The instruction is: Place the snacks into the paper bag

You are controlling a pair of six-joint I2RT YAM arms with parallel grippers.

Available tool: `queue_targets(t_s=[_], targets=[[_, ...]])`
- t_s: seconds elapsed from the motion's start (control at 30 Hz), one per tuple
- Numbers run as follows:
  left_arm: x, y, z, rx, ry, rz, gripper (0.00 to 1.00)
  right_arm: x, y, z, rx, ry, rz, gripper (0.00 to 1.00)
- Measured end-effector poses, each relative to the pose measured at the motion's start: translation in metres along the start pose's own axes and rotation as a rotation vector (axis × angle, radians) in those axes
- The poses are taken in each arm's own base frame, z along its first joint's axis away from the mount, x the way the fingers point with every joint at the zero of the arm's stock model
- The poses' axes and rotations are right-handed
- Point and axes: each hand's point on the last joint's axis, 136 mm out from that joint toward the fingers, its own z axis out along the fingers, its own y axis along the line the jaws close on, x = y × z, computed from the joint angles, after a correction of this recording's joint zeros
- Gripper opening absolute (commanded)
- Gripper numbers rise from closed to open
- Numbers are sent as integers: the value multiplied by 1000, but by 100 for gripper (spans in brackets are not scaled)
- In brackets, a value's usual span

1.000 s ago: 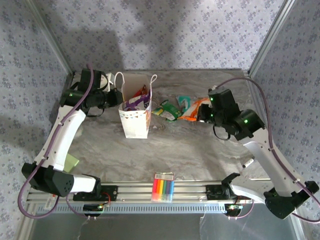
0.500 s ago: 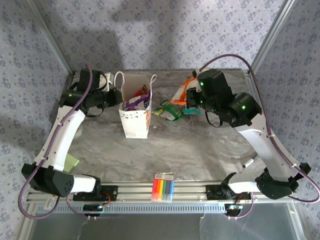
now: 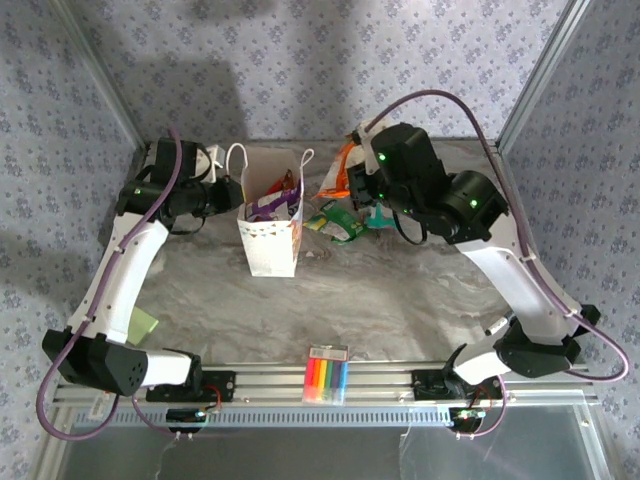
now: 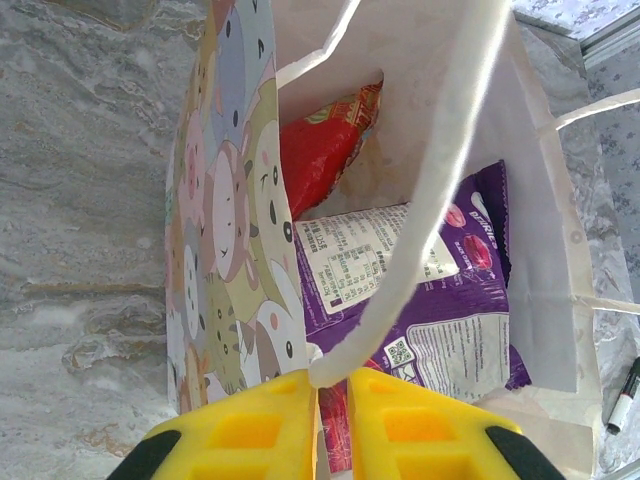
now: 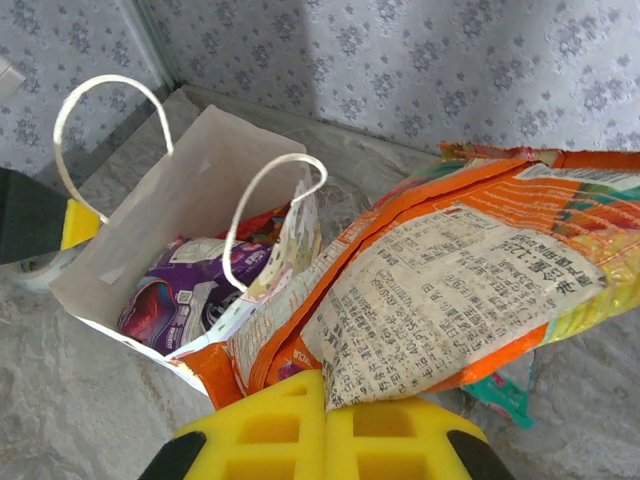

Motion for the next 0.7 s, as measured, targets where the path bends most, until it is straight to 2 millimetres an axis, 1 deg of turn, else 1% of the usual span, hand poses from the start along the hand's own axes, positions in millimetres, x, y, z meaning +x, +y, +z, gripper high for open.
queue_targets(t_s=[0.2,0.4,0.53,0.7], targets=[[1,0,-2,8,-2,-2,16,-20,25,6,-20,-38,-92,0],[1,4,-4,11,-4,-14,16,-40,45,6,-41,-89,-153,0],[2,6,-4,15,-4,-23,16,-46,53,10,-52,-100,-179,0],[2,6,-6,24,-7,-26,16,-46,60,24,-51,-92,-220,0]])
